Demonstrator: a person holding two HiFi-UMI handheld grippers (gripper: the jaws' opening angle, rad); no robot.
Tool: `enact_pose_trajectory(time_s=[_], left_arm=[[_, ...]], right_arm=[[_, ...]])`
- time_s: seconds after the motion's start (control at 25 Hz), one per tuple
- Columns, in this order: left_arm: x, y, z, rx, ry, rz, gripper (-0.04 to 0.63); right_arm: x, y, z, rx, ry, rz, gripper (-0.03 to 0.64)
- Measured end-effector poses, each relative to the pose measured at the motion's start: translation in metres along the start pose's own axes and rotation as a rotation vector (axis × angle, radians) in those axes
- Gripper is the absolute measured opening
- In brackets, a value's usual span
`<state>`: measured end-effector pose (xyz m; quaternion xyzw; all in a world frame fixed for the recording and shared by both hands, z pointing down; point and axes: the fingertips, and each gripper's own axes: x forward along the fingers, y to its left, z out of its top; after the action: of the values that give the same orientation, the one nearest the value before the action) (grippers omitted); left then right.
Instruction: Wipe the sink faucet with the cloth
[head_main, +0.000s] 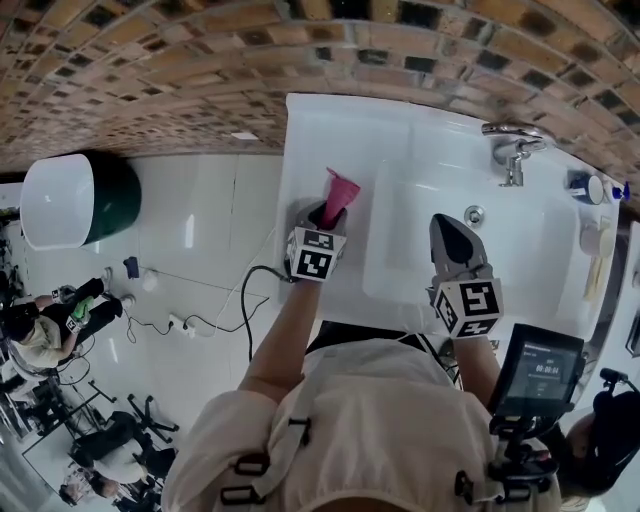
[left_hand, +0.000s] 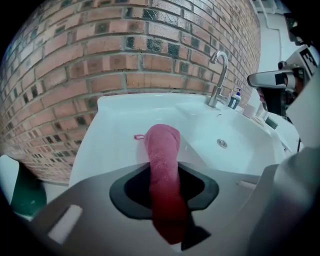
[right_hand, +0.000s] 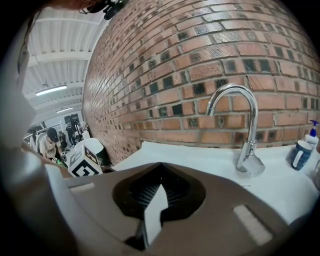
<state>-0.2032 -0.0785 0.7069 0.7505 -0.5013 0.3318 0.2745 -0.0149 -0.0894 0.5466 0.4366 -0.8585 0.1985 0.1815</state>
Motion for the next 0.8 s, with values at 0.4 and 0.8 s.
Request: enact_pose_trajectory(time_s=[0.4,0.8], left_arm=[[-0.025,-0.058,0.089,0.019,-0.137,-0.164,0.115],[-0.07,-0.179,0.283,0.217,-0.488,-0.347,0.117]], right_arm=[[-0.032,-0.017,0.027,-0.01,-0.069,-0.039,-0.013],[-0.089,-0.052,0.078,-0.042,-0.212,-0.116,-0.014]])
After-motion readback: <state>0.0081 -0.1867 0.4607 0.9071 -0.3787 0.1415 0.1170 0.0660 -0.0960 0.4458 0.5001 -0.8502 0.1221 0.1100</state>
